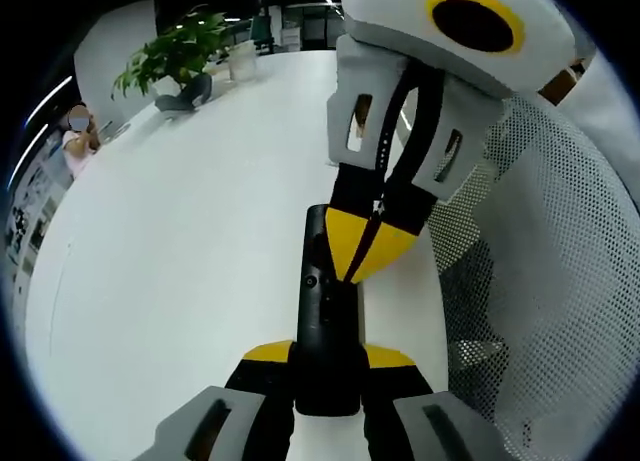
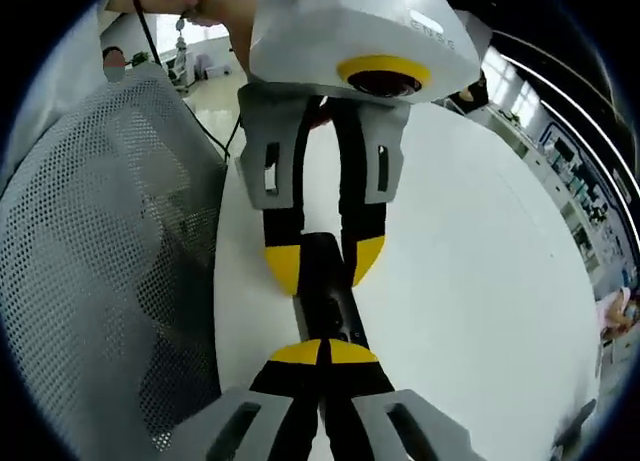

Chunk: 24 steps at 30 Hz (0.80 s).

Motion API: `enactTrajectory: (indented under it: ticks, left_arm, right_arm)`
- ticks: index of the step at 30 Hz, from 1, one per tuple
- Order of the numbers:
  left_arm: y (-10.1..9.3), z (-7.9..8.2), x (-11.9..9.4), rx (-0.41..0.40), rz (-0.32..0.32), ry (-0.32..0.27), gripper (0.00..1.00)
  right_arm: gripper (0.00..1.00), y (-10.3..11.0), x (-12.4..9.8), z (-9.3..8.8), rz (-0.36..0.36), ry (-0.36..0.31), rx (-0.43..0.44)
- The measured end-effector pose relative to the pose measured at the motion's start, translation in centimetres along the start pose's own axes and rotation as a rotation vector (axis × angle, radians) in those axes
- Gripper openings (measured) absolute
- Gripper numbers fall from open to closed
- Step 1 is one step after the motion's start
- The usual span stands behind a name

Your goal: Press the specified remote control buttons in sequence, fully releasing each button before pressing the next.

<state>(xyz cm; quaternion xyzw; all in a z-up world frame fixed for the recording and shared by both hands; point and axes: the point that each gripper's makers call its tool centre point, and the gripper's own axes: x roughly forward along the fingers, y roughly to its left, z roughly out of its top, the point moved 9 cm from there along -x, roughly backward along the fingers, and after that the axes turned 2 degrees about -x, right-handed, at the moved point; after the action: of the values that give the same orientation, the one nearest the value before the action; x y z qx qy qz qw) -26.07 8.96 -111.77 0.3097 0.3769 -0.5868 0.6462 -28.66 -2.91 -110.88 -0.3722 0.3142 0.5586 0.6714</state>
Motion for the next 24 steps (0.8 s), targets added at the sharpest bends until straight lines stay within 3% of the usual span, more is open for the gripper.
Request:
enactTrajectory:
  ticks: [11, 20, 24]
  left_arm:
    - [0.0, 0.0, 0.0, 0.007, -0.003, 0.003, 0.23]
    - [0.0, 0.0, 0.0, 0.015, -0.007, -0.004, 0.23]
    - [0.1, -0.1, 0.0, 0.013, -0.004, -0.008, 0.23]
  right_arm:
    - [0.00, 0.3, 0.3, 0.4, 0.006, 0.033, -0.047]
    - [0.00, -0.5, 0.1, 0.1, 0.061, -0.012, 0.065]
    - [0.00, -1.2, 0.0, 0.1, 0.033, -0.014, 0.102]
